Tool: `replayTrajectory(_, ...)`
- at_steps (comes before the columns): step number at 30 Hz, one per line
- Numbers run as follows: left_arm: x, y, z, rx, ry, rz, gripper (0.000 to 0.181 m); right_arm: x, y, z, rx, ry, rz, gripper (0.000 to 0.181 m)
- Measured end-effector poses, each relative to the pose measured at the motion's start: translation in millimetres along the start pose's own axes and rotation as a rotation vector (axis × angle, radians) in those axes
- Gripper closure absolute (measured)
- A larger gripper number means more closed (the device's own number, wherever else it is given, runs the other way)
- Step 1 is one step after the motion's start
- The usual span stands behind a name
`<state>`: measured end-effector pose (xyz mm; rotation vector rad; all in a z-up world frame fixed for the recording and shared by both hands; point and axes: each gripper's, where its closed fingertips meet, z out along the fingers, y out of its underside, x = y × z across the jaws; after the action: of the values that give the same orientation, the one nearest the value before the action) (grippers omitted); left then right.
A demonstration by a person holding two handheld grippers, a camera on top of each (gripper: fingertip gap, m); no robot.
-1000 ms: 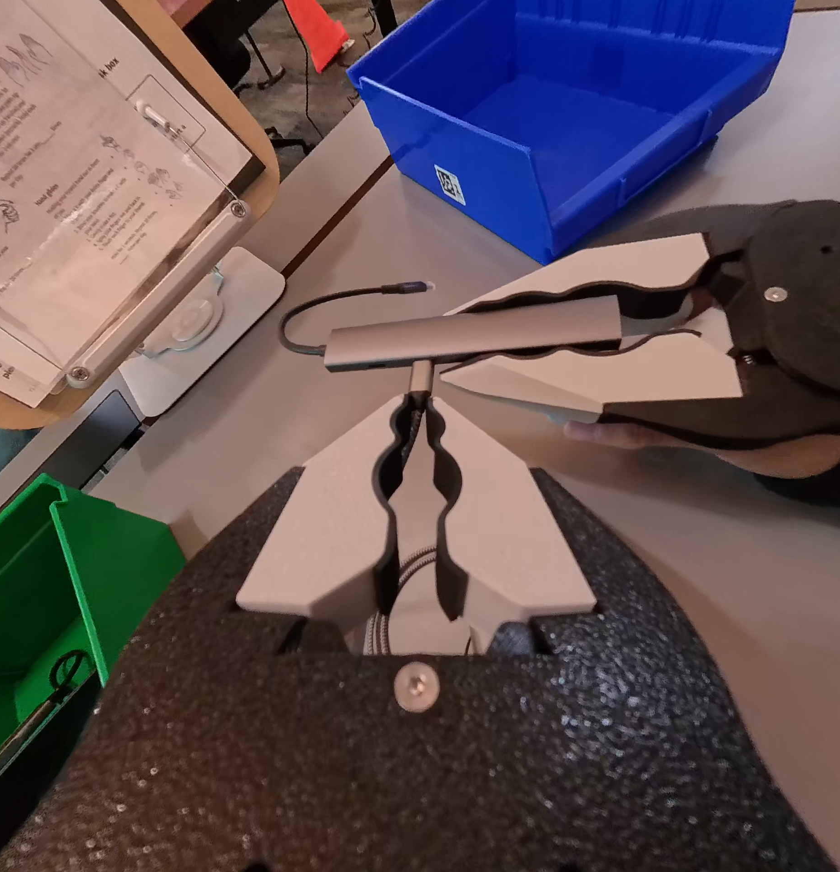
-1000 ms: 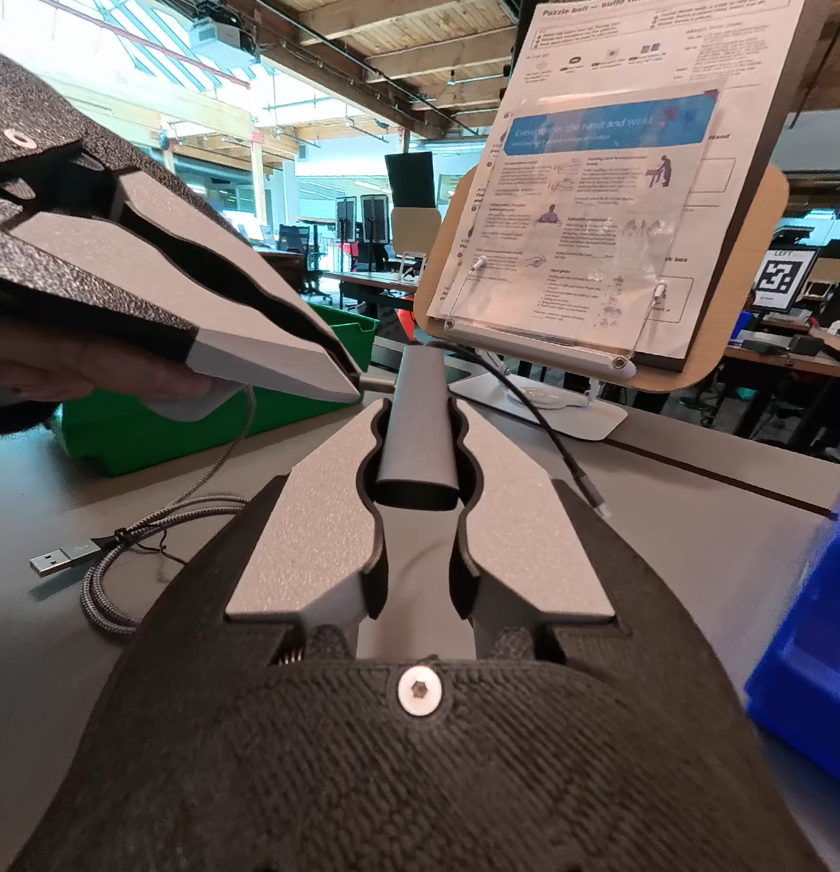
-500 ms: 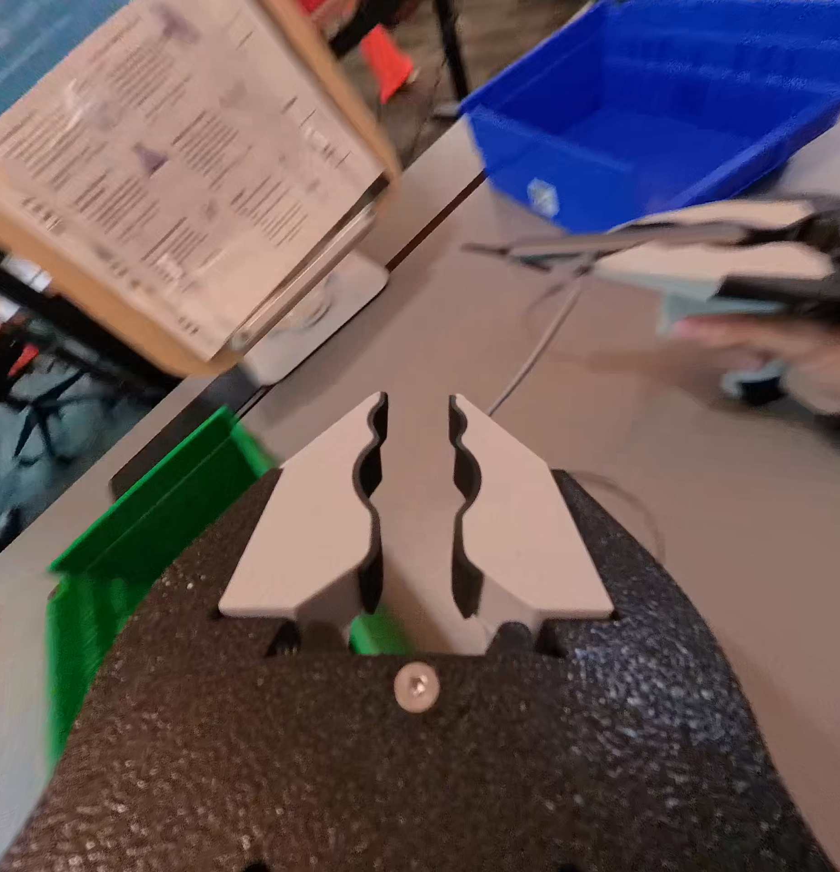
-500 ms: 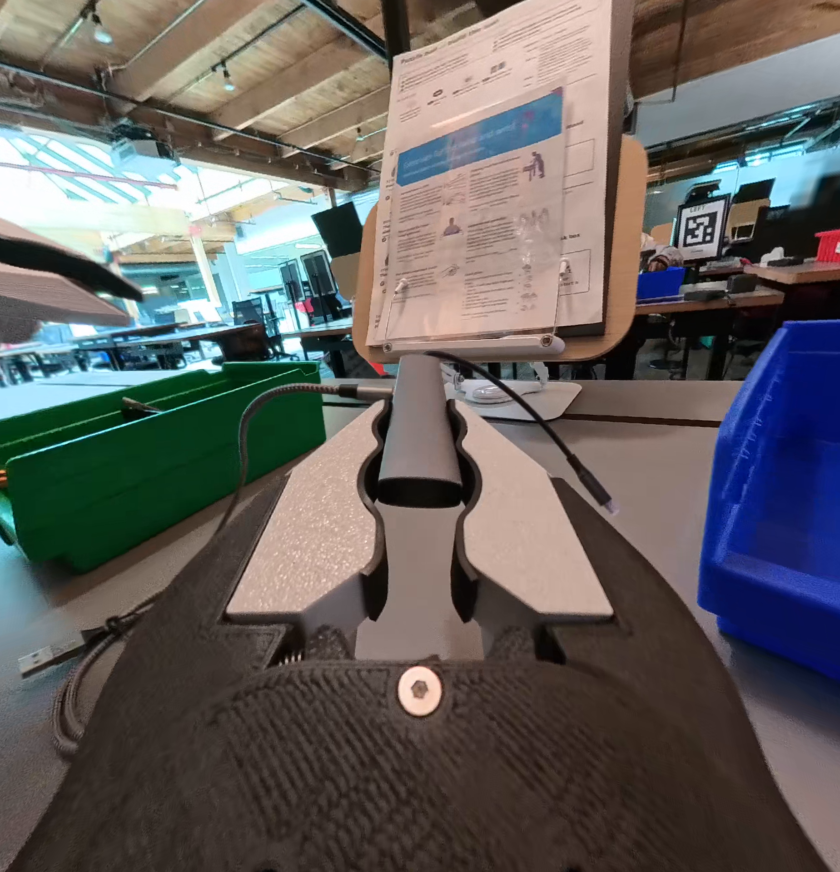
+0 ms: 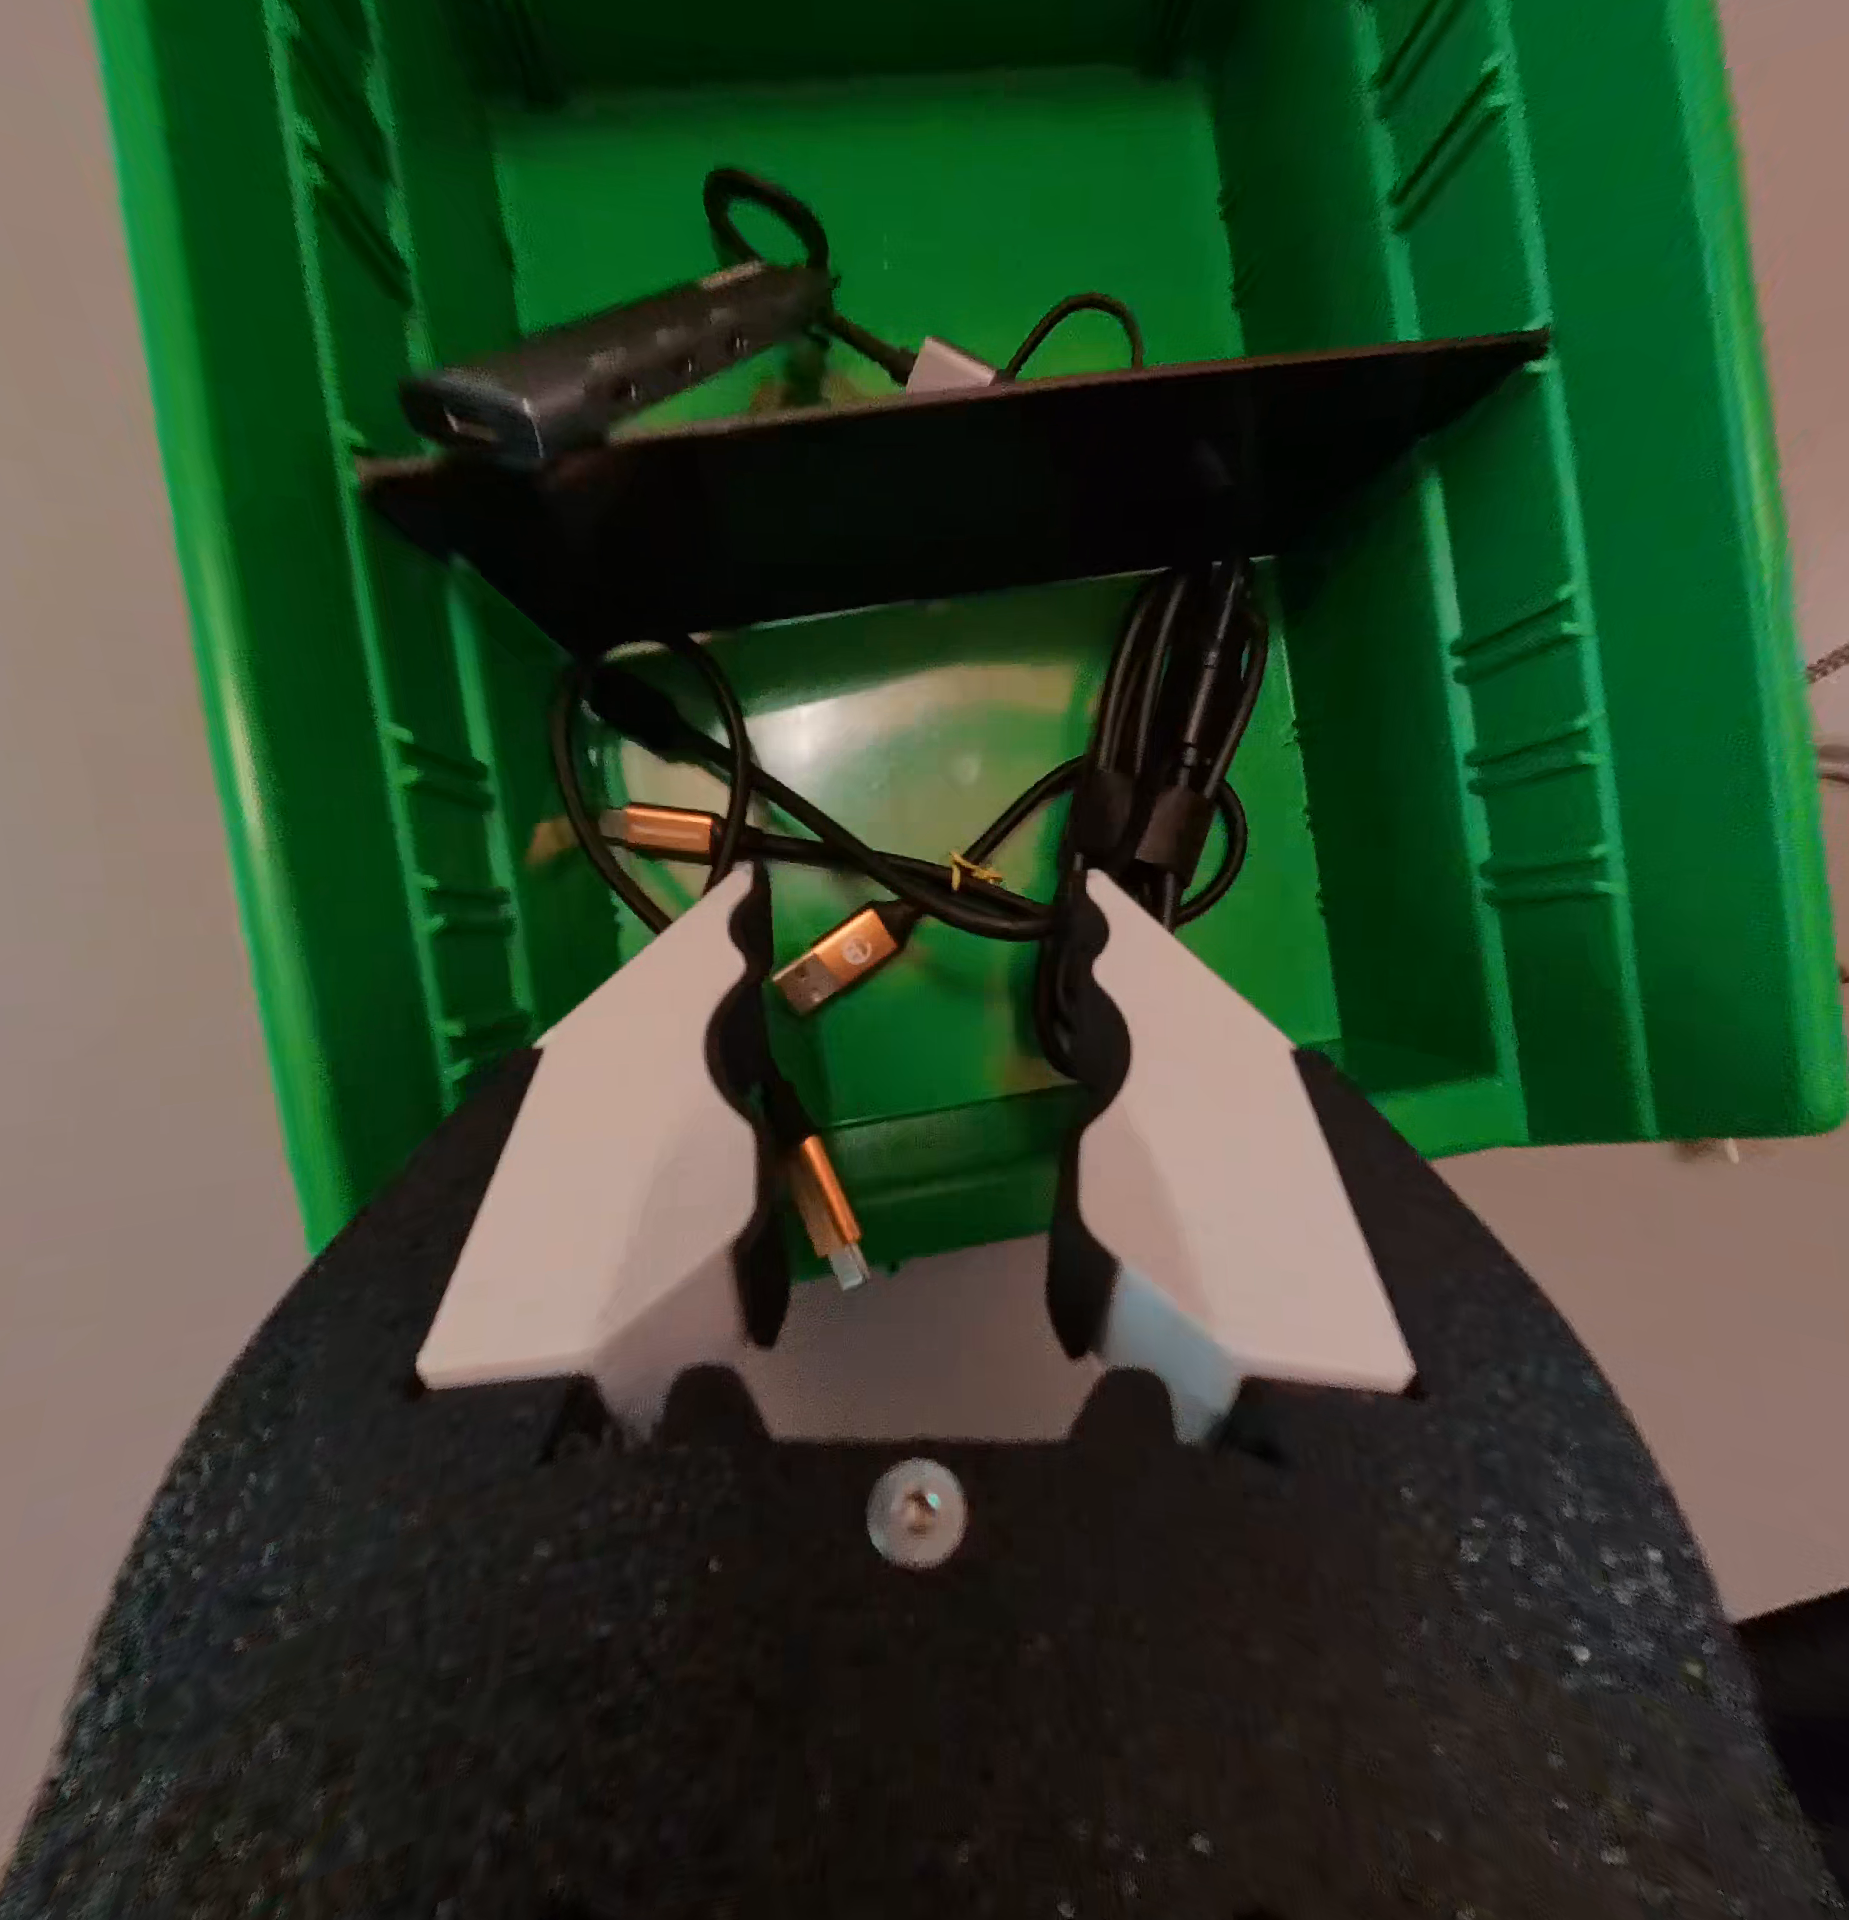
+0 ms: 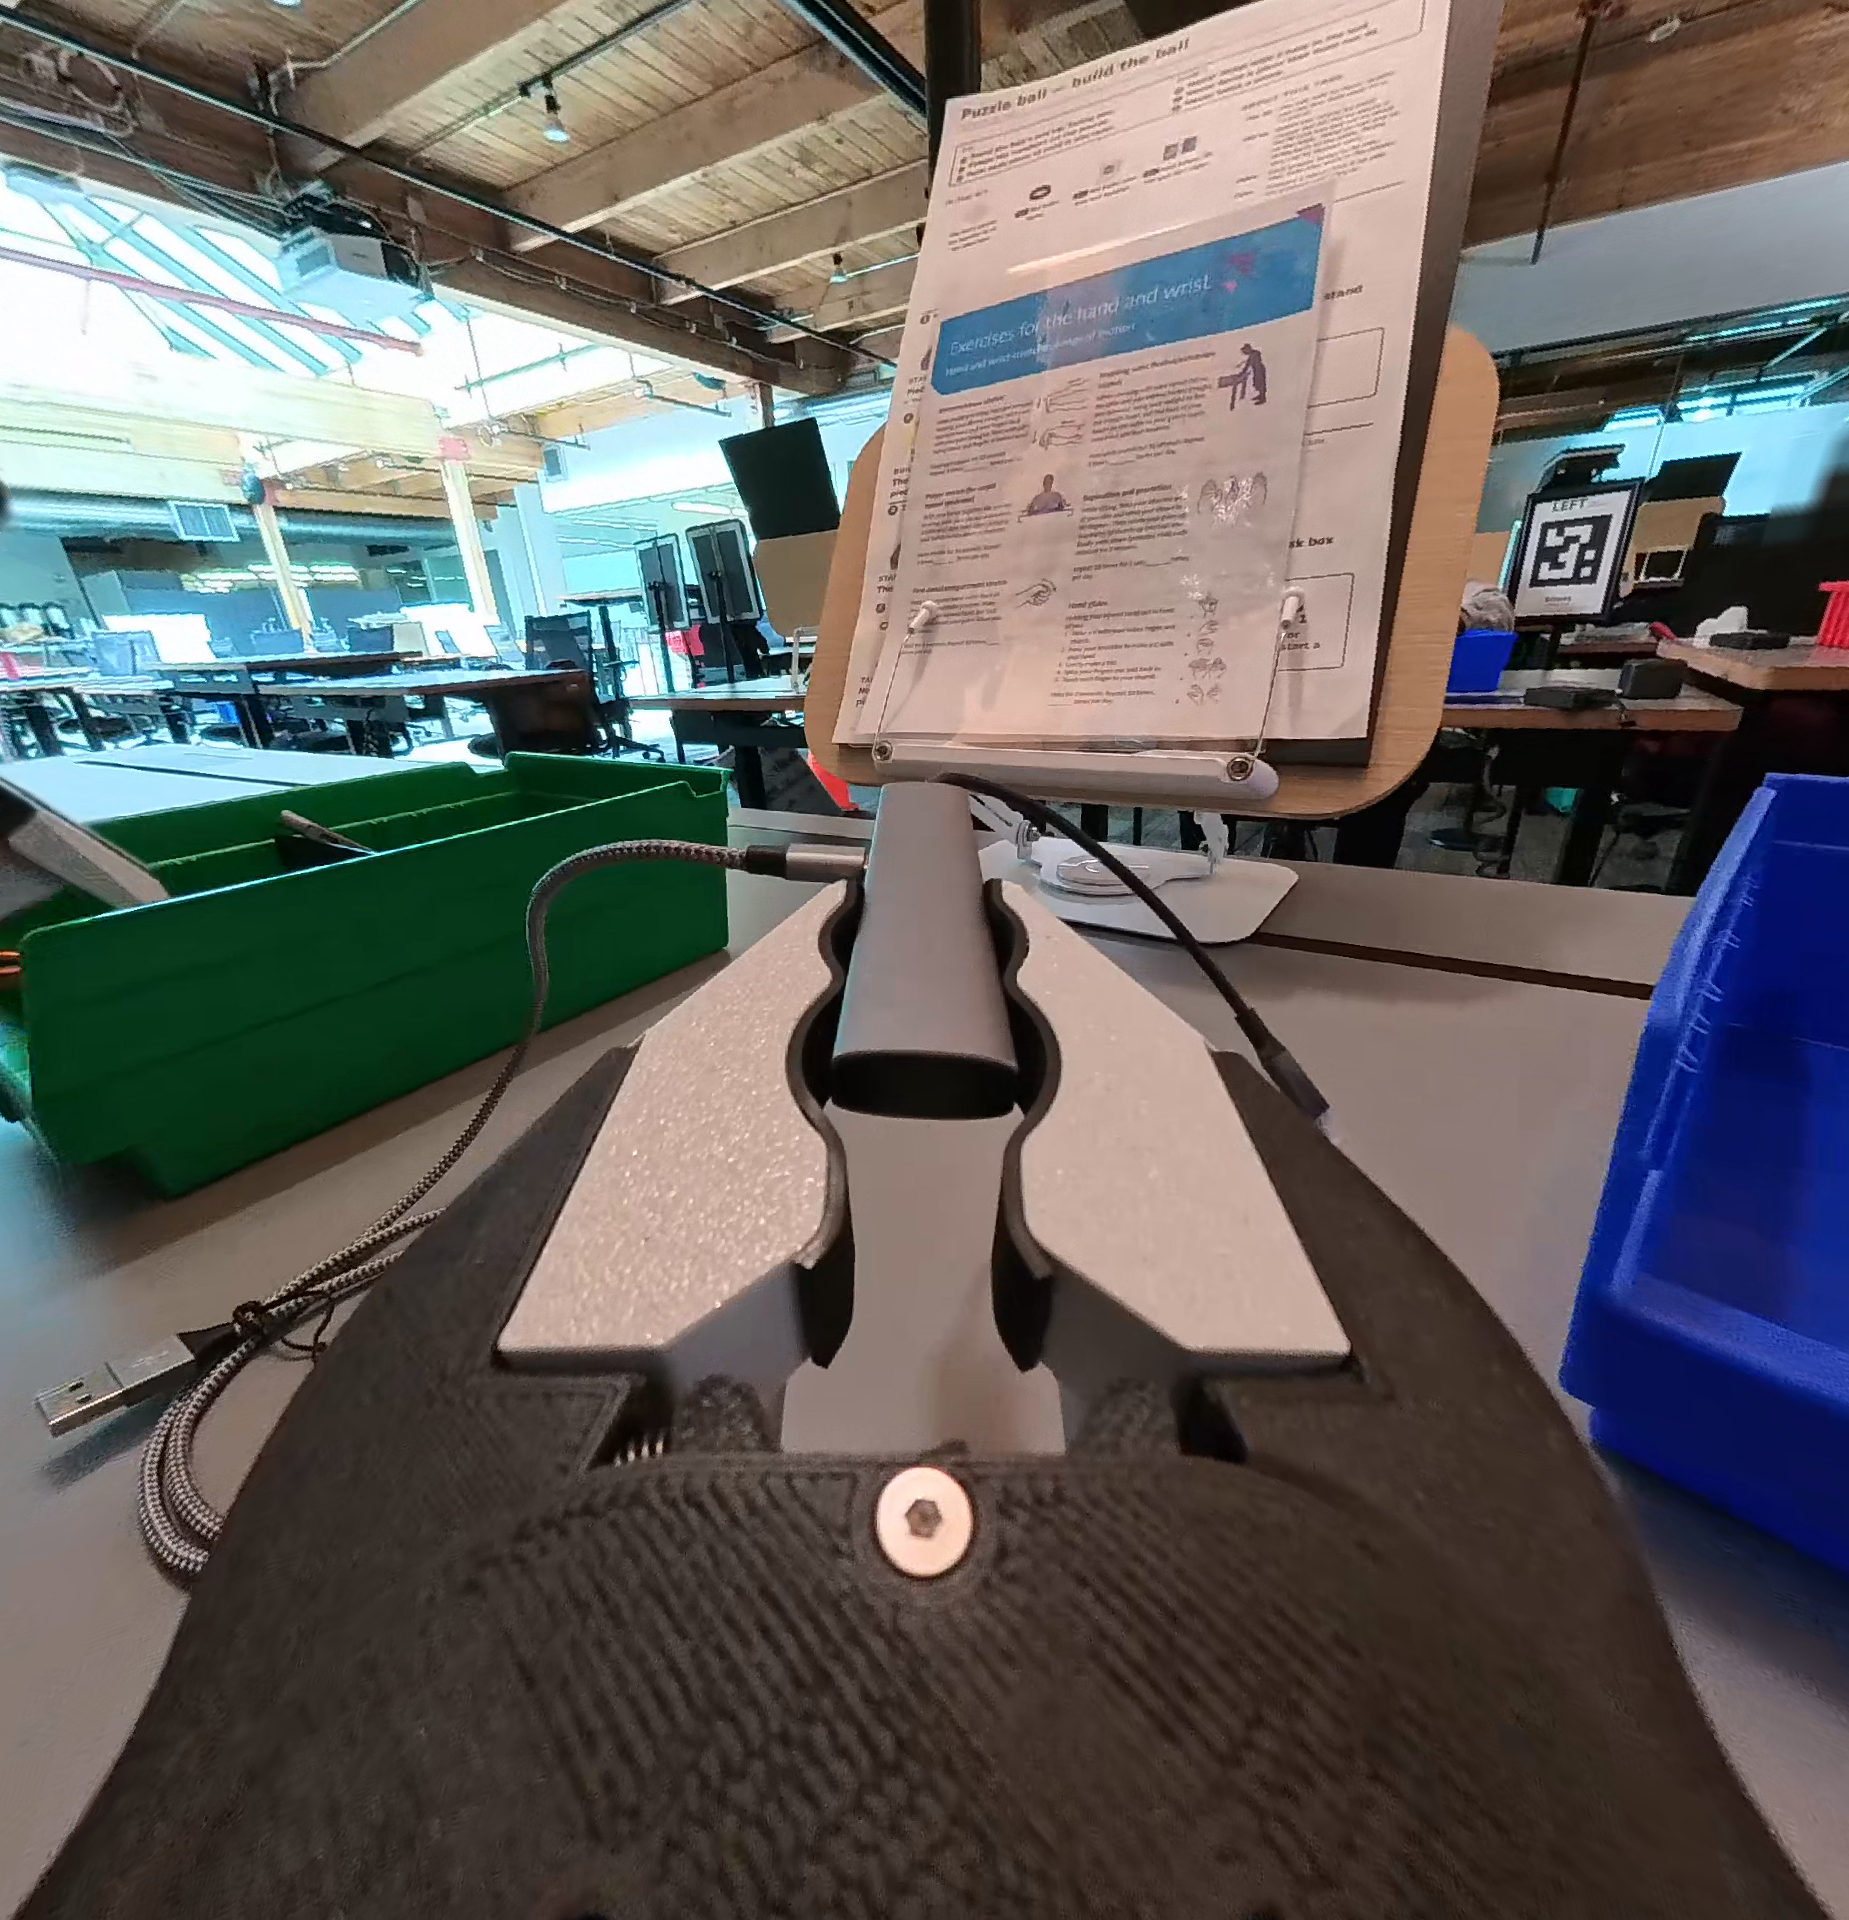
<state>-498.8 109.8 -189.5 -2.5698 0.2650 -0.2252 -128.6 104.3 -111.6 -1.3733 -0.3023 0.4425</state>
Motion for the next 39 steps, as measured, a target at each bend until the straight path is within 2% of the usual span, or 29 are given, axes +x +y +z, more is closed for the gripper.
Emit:
replayTrajectory(3,3,6,12,-0.016,0.066,-0.069,0.128,-1,0,0,-0.002,-0.004,-0.007,0.158)
replayTrajectory(4,3,8,15,-0.023,0.067,-0.068,0.134,-2,1,0,-0.005,-0.007,-0.010,0.158)
replayTrajectory(6,4,8,15,-0.021,0.067,-0.035,0.158,-3,1,1,-0.009,-0.009,-0.017,0.158)
replayTrajectory(10,19,-4,1,0.043,0.097,0.047,0.168,-3,2,1,-0.011,-0.012,-0.016,0.158)
replayTrajectory(14,40,-31,-34,0.212,0.112,0.189,0.172,-3,1,1,-0.011,-0.013,-0.012,0.158)
replayTrajectory(18,64,-64,-89,0.449,0.093,0.385,0.179,-2,1,1,-0.010,-0.011,-0.012,0.159)
replayTrajectory(22,96,-68,-129,0.507,0.061,0.587,0.179,-1,2,1,-0.011,-0.009,-0.003,0.158)
replayTrajectory(26,146,-40,-140,0.392,0.245,0.709,0.179,2,1,0,-0.004,0.002,0.009,0.158)
replayTrajectory(29,173,-17,-133,0.261,0.346,0.764,0.179,5,0,-1,0.004,0.009,0.028,0.158)
replayTrajectory(32,197,10,-116,0.090,0.502,0.762,0.179,8,-1,-2,0.013,0.021,0.047,0.158)
replayTrajectory(35,222,27,-94,0.008,0.594,0.767,0.179,11,-2,-2,0.018,0.026,0.062,0.158)
replayTrajectory(39,229,50,-36,-0.156,0.576,0.824,0.179,11,-2,-2,0.020,0.027,0.067,0.158)
